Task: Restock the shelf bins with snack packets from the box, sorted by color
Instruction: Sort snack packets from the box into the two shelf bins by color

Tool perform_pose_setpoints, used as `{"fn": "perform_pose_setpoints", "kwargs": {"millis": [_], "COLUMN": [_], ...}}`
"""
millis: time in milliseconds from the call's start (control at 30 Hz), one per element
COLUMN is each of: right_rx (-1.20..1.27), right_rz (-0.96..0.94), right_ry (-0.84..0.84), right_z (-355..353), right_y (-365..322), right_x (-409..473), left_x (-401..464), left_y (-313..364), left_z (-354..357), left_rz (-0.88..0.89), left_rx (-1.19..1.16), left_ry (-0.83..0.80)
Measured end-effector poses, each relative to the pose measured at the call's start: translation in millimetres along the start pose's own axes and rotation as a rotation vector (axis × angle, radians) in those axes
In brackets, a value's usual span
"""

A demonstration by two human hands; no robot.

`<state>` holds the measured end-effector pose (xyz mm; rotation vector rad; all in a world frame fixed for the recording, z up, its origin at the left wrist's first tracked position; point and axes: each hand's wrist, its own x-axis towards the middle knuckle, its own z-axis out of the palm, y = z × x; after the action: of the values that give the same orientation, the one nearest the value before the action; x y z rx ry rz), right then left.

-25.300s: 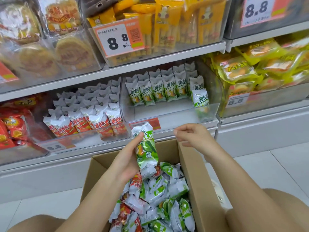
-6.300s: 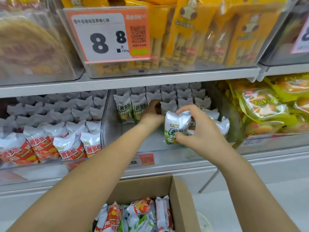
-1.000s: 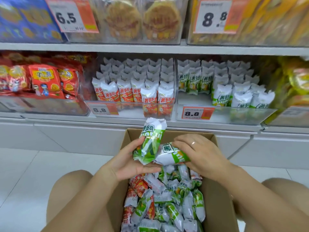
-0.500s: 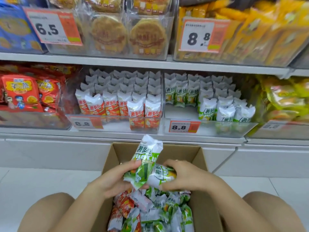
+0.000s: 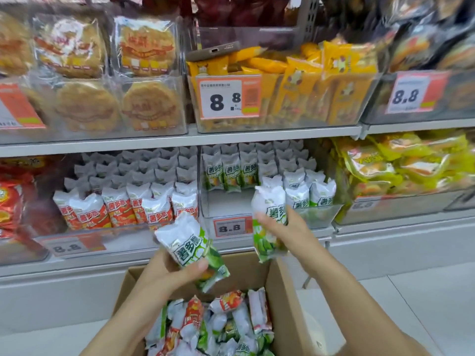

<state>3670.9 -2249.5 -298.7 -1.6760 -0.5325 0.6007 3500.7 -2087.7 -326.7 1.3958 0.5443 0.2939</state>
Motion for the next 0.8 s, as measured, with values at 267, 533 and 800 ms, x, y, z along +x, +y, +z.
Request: {"fn": "perform_pose_setpoints", "kwargs": {"millis": [267, 533, 800], "right_rx": [0.13, -0.389, -0.965], "right_rz": [-0.145, -0.431, -0.377], "right_ry": [0.293, 0.216, 0.06], "right_z": [-56, -61, -62], "right_y": [6, 20, 28], "right_x": [61, 85, 101], "left_x": [106, 225, 282], "left_y": [47, 28, 3], "left_z": [65, 73, 94], "left_rz": [0.13, 0.112, -0.058], "left_rx": [0.263, 0.464, 0.715], "left_ry": [0.114, 0.286, 0.159]}}
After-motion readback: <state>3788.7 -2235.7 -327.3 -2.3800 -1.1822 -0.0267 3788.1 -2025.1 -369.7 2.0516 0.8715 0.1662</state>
